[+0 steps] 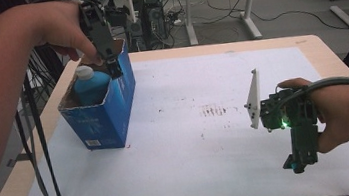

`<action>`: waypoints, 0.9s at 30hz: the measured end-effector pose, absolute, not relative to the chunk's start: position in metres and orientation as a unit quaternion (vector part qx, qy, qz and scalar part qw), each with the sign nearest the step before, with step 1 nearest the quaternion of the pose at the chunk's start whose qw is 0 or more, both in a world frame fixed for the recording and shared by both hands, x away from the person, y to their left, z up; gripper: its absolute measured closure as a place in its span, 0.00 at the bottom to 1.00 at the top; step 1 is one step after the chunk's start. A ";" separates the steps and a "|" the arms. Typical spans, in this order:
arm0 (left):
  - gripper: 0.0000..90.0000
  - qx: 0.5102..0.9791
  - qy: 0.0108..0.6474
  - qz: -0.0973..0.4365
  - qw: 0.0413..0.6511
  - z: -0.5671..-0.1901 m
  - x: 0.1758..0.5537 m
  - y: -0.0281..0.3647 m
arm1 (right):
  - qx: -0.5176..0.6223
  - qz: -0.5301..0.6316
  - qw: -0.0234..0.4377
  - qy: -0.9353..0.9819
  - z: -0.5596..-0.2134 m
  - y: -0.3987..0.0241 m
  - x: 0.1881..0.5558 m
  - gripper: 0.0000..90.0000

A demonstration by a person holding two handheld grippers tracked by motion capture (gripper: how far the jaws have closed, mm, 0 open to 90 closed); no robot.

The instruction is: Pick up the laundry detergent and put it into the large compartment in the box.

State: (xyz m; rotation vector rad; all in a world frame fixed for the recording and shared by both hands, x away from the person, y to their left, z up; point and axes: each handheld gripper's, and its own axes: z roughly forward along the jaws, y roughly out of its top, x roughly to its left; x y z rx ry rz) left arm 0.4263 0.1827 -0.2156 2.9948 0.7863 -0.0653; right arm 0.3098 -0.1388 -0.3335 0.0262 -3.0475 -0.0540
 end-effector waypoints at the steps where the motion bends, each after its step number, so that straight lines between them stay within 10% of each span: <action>1: 0.06 0.967 0.251 -0.022 0.026 -0.215 0.426 0.181 | 0.010 -0.019 0.047 -0.999 -0.334 -0.139 0.310 0.03; 27: 0.02 0.990 0.136 -0.038 0.012 -0.257 0.429 0.128 | -0.001 -0.015 0.046 -0.999 -0.324 -0.141 0.320 0.03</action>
